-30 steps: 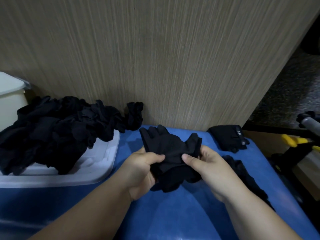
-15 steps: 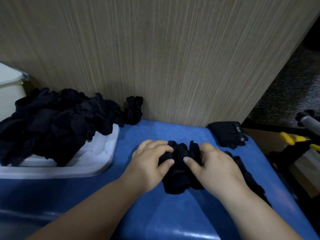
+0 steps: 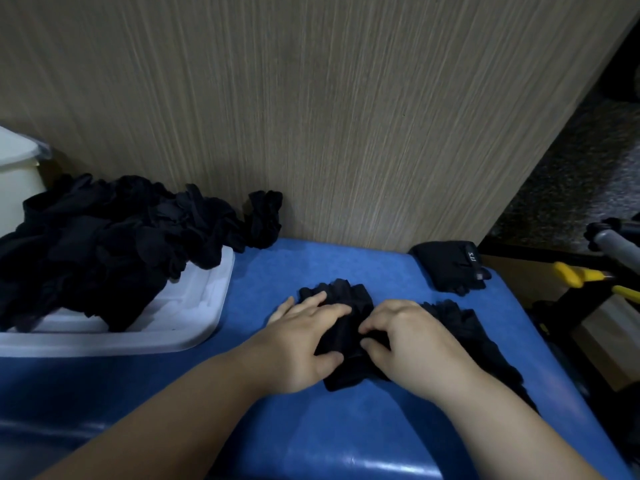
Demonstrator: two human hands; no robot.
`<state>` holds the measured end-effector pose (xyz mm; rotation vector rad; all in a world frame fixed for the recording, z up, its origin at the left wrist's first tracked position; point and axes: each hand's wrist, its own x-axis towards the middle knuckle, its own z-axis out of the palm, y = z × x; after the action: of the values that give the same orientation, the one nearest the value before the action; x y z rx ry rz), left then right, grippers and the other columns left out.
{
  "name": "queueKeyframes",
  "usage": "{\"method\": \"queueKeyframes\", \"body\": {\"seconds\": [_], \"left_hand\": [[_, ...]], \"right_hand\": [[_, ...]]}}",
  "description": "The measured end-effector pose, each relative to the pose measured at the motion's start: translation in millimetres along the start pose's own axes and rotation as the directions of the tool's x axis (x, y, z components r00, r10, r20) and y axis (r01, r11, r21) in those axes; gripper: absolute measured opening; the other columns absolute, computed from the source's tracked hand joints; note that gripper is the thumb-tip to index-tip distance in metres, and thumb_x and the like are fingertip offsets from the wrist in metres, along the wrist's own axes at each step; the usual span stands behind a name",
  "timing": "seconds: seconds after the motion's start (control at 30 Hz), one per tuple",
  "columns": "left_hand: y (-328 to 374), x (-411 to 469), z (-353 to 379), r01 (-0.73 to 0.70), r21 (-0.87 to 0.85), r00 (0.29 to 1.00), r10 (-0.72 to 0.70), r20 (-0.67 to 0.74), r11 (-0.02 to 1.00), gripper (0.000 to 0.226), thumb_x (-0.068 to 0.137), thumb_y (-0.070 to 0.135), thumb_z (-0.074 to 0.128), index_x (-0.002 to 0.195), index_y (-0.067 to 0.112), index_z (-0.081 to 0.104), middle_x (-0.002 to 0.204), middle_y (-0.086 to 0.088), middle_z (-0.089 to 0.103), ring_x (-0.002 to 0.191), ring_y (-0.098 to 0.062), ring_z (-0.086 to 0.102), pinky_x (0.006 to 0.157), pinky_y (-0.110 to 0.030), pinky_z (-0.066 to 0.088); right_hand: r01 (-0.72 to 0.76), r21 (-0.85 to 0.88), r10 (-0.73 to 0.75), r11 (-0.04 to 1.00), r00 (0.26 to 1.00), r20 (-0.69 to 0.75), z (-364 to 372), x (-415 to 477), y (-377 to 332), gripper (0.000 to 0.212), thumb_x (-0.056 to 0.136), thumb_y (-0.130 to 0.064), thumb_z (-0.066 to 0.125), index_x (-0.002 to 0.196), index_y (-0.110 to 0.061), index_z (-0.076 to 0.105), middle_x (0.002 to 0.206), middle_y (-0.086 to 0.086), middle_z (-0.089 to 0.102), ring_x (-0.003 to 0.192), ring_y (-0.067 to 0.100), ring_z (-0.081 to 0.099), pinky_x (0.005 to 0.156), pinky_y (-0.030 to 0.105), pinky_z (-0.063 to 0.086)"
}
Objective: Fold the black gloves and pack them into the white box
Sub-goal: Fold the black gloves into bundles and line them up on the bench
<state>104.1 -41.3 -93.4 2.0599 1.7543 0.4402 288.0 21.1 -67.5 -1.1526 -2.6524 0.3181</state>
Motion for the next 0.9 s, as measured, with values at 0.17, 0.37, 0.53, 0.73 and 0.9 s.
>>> {"method": "queueKeyframes", "body": {"seconds": [0.17,0.37,0.53,0.73,0.9], "left_hand": [[4,-2,2,-0.111,0.006,0.994,0.111,-0.019,0.994,0.063,0.095,0.024,0.047,0.149,0.037,0.017,0.154,0.023,0.017,0.141,0.009,-0.004,0.118,-0.022,-0.005],[7,1,7,-0.125,0.077,0.990,0.118,0.081,0.989,0.054,0.100,0.020,0.033,0.149,0.040,0.021,0.155,0.026,0.012,0.140,0.010,-0.003,0.113,-0.017,-0.011],[12,1,7,-0.161,0.046,0.981,0.155,0.114,0.986,0.054,0.099,0.017,0.034,0.147,0.040,0.025,0.152,0.030,0.014,0.140,0.013,-0.002,0.115,-0.017,-0.009],[17,0,13,-0.193,-0.009,0.973,0.193,0.125,0.981,0.059,0.087,0.030,0.024,0.143,0.044,0.030,0.147,0.036,0.019,0.138,0.018,0.001,0.115,-0.015,-0.007],[24,2,9,-0.177,-0.006,0.968,0.175,0.180,0.984,0.049,0.100,0.026,0.040,0.143,0.047,0.029,0.147,0.037,0.017,0.137,0.019,-0.003,0.116,-0.018,-0.008]], "right_hand": [[0.078,-0.037,-0.075,0.996,0.995,0.071,-2,-2,7,0.034,0.096,-0.038,0.050,0.127,-0.029,0.060,0.123,-0.014,0.052,0.113,0.007,0.039,0.100,0.015,0.029],[-0.030,0.068,0.025,0.997,0.997,0.073,-18,-6,28,0.026,0.092,-0.034,0.057,0.118,-0.035,0.065,0.111,-0.020,0.056,0.111,0.004,0.043,0.098,0.016,0.030],[-0.445,0.187,0.460,0.876,0.887,-0.044,-59,-21,68,0.006,0.087,-0.033,0.066,0.081,-0.029,0.067,0.087,-0.008,0.069,0.091,0.014,0.063,0.081,0.029,0.047],[-0.726,0.206,0.659,0.656,0.684,0.311,-78,-45,96,0.029,0.084,-0.034,0.071,0.076,-0.008,0.060,0.068,0.009,0.060,0.064,0.021,0.057,0.059,0.028,0.050],[-0.732,0.202,0.645,0.651,0.673,0.361,-68,-43,95,0.031,0.072,-0.030,0.081,0.078,-0.005,0.062,0.063,0.013,0.057,0.058,0.023,0.051,0.053,0.025,0.042]]}}
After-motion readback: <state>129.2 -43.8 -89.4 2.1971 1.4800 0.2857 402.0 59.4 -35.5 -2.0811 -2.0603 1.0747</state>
